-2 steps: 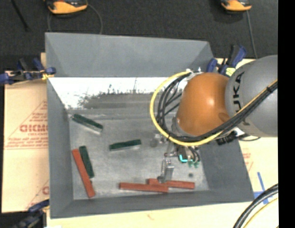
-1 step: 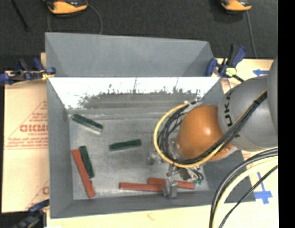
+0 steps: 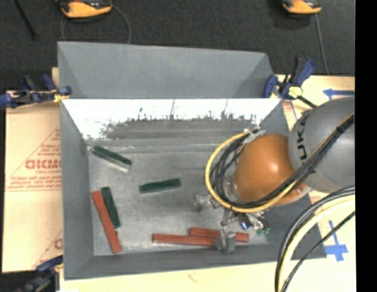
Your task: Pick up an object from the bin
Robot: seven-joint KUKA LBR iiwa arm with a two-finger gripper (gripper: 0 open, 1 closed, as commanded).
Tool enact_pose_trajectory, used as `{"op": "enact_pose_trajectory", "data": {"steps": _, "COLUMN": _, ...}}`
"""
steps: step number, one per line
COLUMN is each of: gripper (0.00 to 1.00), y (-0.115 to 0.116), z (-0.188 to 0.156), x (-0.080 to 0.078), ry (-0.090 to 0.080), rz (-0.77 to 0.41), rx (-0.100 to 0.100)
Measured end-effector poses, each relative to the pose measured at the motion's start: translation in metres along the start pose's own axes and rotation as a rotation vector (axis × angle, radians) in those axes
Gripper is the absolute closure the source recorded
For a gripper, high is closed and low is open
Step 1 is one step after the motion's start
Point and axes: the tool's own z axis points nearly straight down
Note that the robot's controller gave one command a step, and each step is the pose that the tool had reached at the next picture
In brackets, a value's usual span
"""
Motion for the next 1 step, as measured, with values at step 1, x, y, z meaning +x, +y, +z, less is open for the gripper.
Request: {"op": "enact_pose_trajectory", "data": {"steps": 1, "gripper": 0.0, "y": 0.0007, "z": 0.0009, "x": -0.0013, "ry": 0.006, "rz": 0.046, "rx": 0.0}}
